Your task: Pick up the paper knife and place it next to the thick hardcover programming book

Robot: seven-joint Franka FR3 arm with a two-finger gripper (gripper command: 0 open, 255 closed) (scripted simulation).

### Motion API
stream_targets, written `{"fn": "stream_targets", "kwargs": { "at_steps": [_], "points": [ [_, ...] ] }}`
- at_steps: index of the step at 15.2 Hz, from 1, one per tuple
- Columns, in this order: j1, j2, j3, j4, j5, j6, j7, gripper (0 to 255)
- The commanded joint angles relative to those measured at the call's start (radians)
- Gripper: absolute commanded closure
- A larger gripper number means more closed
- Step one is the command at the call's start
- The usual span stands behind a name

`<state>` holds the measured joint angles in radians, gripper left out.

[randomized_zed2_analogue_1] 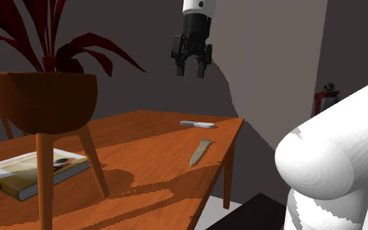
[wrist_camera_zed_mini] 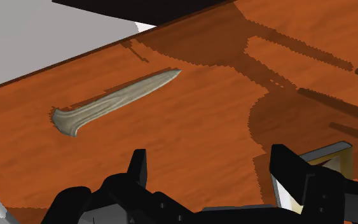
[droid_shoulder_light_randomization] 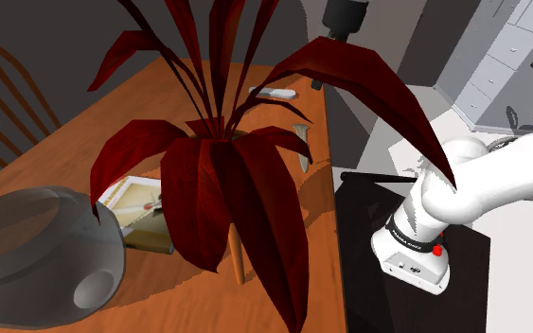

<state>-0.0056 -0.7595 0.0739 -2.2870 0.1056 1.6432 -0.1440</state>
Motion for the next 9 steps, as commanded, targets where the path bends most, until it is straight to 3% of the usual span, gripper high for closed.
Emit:
{"fn": "stream_targets", "kwargs": {
  "at_steps": [1, 9],
  "points": [
    [0.000, 0.000, 0.000, 0.000, 0.000, 0.000, 0.000, 0],
    [-0.147, 0.136, 0.089, -0.125, 0.002, 0.220, 0.356, 0]
  ]
}}
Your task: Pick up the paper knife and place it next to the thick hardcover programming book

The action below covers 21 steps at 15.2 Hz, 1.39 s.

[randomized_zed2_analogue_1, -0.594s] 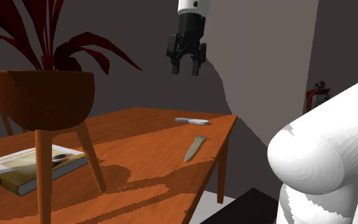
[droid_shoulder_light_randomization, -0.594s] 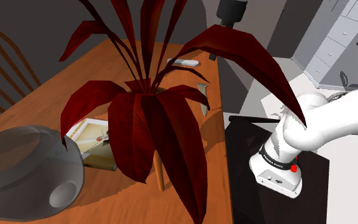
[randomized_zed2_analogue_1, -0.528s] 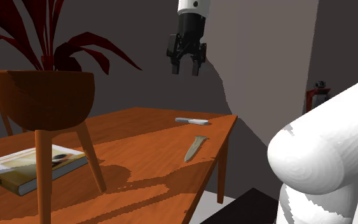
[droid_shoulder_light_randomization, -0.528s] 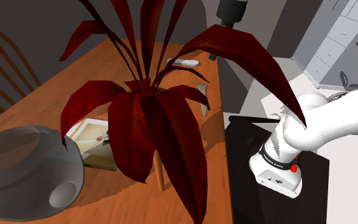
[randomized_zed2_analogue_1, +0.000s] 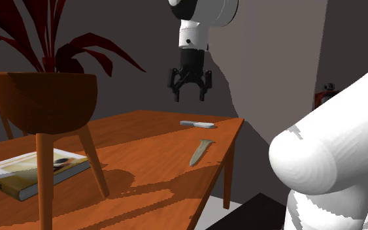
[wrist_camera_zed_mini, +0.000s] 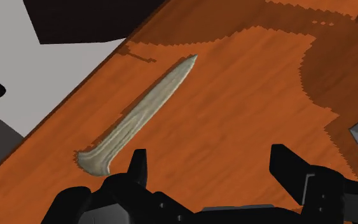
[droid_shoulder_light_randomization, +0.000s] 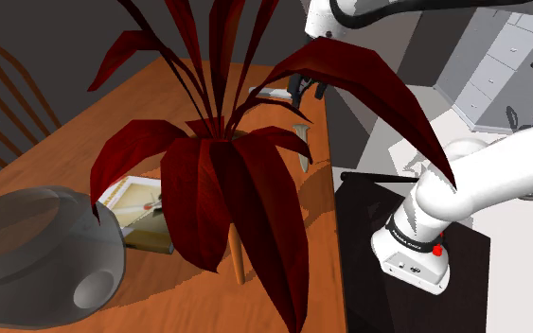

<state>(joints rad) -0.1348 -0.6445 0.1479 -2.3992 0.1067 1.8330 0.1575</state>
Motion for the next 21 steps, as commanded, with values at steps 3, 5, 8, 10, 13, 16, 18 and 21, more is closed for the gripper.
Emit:
{"fn": "stream_targets", "kwargs": {
  "at_steps": [3, 5, 8, 10, 13, 16, 18, 21],
  "points": [
    [-0.072, 0.082, 0.043, -0.050, -0.003, 0.108, 0.188, 0],
    [-0.109, 0.124, 0.060, -0.072, -0.007, 0.159, 0.278, 0],
    [-0.163, 0.190, 0.082, -0.103, -0.016, 0.234, 0.413, 0],
    [-0.199, 0.234, 0.094, -0.123, -0.024, 0.283, 0.504, 0],
    [-0.247, 0.299, 0.108, -0.150, -0.038, 0.352, 0.633, 0],
    [-0.249, 0.323, 0.111, -0.173, -0.042, 0.398, 0.637, 0],
    [-0.250, 0.340, 0.114, -0.188, -0.044, 0.430, 0.639, 0],
    [-0.253, 0.365, 0.117, -0.205, -0.049, 0.471, 0.643, 0]
  ]
}}
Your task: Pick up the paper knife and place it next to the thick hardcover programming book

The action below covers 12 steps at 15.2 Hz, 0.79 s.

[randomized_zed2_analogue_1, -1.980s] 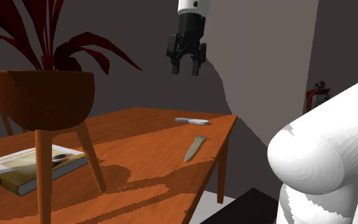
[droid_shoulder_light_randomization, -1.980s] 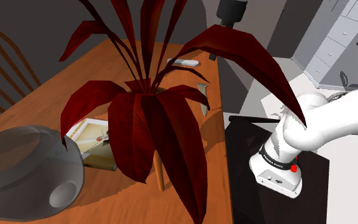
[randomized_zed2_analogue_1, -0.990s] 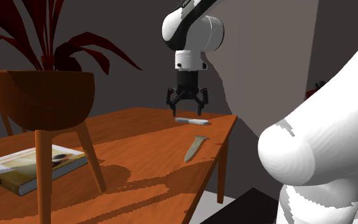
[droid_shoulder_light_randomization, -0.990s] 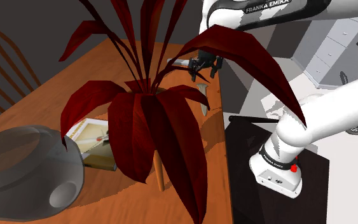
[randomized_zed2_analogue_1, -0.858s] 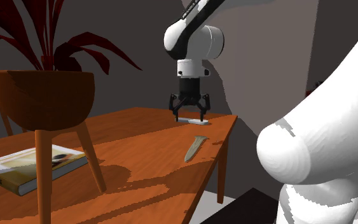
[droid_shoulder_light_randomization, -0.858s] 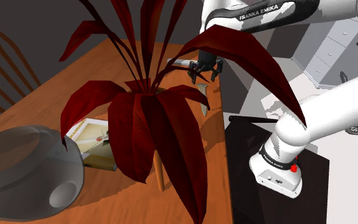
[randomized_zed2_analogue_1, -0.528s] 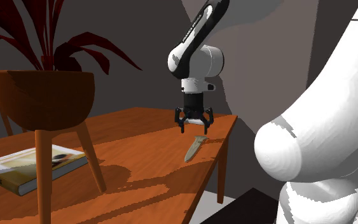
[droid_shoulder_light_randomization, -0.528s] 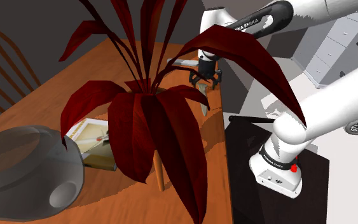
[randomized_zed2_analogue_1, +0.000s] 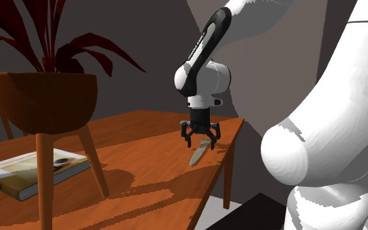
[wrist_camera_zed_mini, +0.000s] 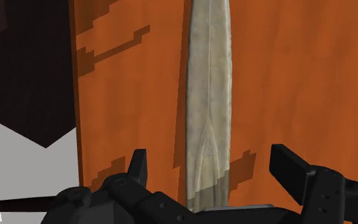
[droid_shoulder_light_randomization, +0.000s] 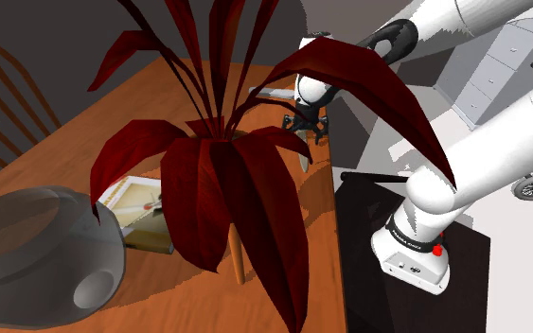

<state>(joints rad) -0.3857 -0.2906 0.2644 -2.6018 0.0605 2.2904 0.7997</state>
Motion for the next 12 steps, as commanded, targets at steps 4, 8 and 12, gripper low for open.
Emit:
{"fn": "stream_targets", "kwargs": {
  "at_steps": [4, 8, 12],
  "points": [
    [-0.002, 0.011, 0.001, -0.002, -0.003, 0.013, 0.001, 0],
    [-0.002, 0.010, 0.001, -0.002, -0.003, 0.013, 0.001, 255],
    [-0.003, 0.017, 0.001, 0.003, -0.005, 0.014, 0.002, 255]
  ]
}}
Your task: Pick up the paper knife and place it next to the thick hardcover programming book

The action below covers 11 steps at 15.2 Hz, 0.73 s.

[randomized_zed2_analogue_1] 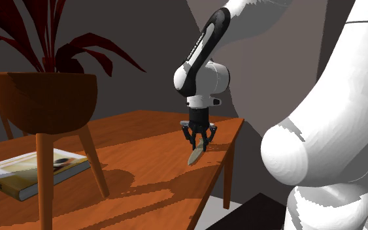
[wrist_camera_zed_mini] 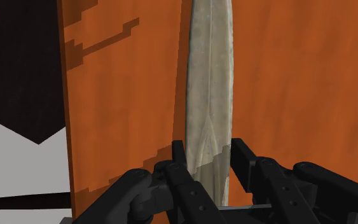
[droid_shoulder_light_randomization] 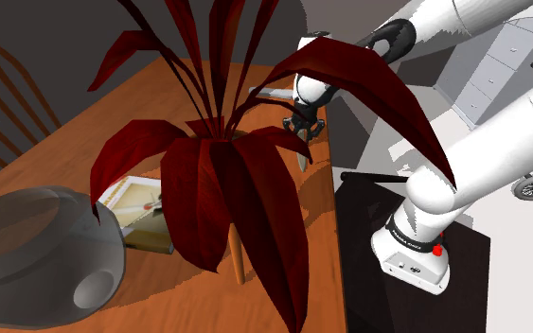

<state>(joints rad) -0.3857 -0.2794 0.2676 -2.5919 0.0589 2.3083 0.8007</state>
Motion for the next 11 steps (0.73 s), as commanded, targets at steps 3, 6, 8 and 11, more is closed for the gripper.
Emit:
{"fn": "stream_targets", "kwargs": {
  "at_steps": [3, 6, 8, 11],
  "points": [
    [-0.003, 0.007, -0.002, -0.006, -0.003, -0.003, 0.002, 255],
    [-0.001, -0.011, -0.004, -0.006, 0.001, -0.021, -0.002, 255],
    [0.000, -0.030, -0.007, 0.007, 0.005, -0.052, -0.006, 255],
    [0.002, -0.057, -0.011, 0.027, 0.008, -0.099, -0.011, 255]
  ]
}}
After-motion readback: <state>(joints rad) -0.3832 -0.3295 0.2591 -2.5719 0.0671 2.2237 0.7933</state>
